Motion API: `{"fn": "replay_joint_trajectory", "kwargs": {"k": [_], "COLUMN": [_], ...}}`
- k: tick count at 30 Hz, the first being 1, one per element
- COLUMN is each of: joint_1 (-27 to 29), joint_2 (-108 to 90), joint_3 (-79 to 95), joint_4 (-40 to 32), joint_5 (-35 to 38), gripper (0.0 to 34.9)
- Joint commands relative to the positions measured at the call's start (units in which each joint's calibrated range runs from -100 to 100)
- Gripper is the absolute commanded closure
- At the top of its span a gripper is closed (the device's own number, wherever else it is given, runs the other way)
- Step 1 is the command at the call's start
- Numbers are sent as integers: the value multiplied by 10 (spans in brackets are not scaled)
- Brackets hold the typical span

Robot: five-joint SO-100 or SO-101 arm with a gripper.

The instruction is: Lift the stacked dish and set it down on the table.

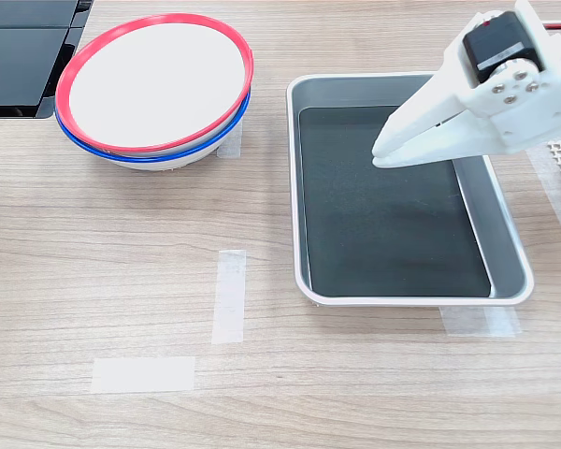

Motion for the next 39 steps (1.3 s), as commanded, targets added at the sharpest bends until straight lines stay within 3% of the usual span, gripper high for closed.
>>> {"fn": "replay_joint_trajectory", "kwargs": {"k": [1,12,16,22,29,36,39], "joint_1": [-1,-9,15,55,110,133,136], "joint_2": [-3,8,110,318,629,804,855], "joint_3": [0,-5,-100,-281,-538,-681,-722], "joint_4": [1,7,4,-7,32,30,28], "joint_5": [0,3,26,56,64,73,78], "gripper": [346,346,346,241,209,171,177]}}
